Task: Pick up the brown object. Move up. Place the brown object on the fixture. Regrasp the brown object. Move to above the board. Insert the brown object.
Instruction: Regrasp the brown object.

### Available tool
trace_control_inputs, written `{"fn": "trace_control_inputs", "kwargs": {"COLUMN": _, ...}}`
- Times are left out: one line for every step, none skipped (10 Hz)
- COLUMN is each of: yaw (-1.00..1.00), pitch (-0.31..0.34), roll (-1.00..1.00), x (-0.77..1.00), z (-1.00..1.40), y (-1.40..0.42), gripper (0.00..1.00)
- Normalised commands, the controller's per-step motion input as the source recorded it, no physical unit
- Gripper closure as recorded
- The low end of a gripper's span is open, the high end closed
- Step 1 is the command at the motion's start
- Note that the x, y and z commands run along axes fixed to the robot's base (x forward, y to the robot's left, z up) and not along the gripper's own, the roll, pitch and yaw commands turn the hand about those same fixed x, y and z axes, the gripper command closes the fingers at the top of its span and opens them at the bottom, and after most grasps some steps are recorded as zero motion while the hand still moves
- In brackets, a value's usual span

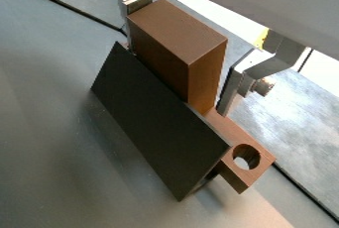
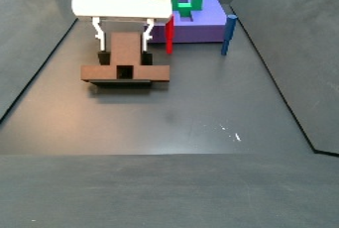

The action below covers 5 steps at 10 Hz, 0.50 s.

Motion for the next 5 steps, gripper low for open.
{"fn": "trace_control_inputs", "kwargs": {"yaw": 0.00, "pitch": 0.000, "roll": 0.00, "x": 0.00, "z": 0.00, "y": 0.00, "gripper": 1.00}}
{"fn": "trace_control_inputs", "kwargs": {"yaw": 0.00, "pitch": 0.000, "roll": 0.00, "x": 0.00, "z": 0.00, "y": 0.00, "gripper": 1.00}}
{"fn": "trace_control_inputs", "kwargs": {"yaw": 0.00, "pitch": 0.000, "roll": 0.00, "x": 0.00, "z": 0.00, "y": 0.00, "gripper": 1.00}}
{"fn": "trace_control_inputs", "kwargs": {"yaw": 0.00, "pitch": 0.000, "roll": 0.00, "x": 0.00, "z": 0.00, "y": 0.00, "gripper": 1.00}}
{"fn": "trace_control_inputs", "kwargs": {"yaw": 0.00, "pitch": 0.000, "roll": 0.00, "x": 0.00, "z": 0.00, "y": 0.00, "gripper": 1.00}}
